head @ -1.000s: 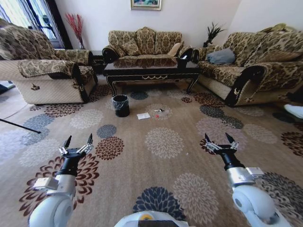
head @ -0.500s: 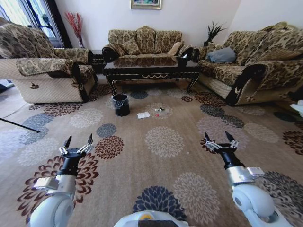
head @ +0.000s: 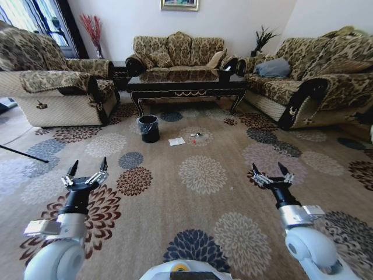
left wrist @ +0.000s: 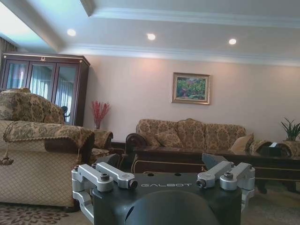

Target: Move to the front of the table and pick up the trash from the floor, then place it into the trash bin.

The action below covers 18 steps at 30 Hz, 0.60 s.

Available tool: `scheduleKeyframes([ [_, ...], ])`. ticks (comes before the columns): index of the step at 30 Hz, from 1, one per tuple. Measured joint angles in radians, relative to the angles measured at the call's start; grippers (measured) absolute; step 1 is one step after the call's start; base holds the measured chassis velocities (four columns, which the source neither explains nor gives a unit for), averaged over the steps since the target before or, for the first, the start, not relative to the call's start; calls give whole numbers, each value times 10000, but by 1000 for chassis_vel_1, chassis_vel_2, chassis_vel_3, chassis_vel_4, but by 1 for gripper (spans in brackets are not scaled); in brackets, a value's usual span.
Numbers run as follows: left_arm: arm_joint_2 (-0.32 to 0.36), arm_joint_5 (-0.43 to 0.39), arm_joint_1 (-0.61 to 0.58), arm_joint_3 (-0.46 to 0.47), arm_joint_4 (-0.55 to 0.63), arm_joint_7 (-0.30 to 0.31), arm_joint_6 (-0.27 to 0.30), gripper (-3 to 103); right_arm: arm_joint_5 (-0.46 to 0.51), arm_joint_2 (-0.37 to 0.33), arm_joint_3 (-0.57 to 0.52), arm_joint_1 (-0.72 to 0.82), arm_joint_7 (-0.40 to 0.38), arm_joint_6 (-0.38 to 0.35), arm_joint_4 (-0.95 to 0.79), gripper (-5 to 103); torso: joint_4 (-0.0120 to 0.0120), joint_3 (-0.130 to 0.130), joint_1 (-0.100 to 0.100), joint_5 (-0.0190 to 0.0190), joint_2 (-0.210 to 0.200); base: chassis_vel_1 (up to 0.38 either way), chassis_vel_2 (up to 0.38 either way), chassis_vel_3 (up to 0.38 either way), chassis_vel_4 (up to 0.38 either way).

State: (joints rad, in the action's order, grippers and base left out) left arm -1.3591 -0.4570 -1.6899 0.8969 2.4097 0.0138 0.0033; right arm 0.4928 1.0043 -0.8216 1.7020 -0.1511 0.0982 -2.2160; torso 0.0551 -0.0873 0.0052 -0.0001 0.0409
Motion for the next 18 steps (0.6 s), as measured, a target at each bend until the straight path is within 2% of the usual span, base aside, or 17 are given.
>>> scheduleKeyframes([
  [11, -77, 180, -250, -14, 116, -17, -10, 100, -49, 31, -1, 104, 61, 187, 8, 100, 1, -23, 3, 1, 29, -32, 33, 32, -33],
  [18, -106, 353, -496, 14, 208, -156, -18, 100, -128, 107, 100, 89, 81, 282, 110, 100, 1, -34, 5, 3, 41, -191, 174, 201, -177],
])
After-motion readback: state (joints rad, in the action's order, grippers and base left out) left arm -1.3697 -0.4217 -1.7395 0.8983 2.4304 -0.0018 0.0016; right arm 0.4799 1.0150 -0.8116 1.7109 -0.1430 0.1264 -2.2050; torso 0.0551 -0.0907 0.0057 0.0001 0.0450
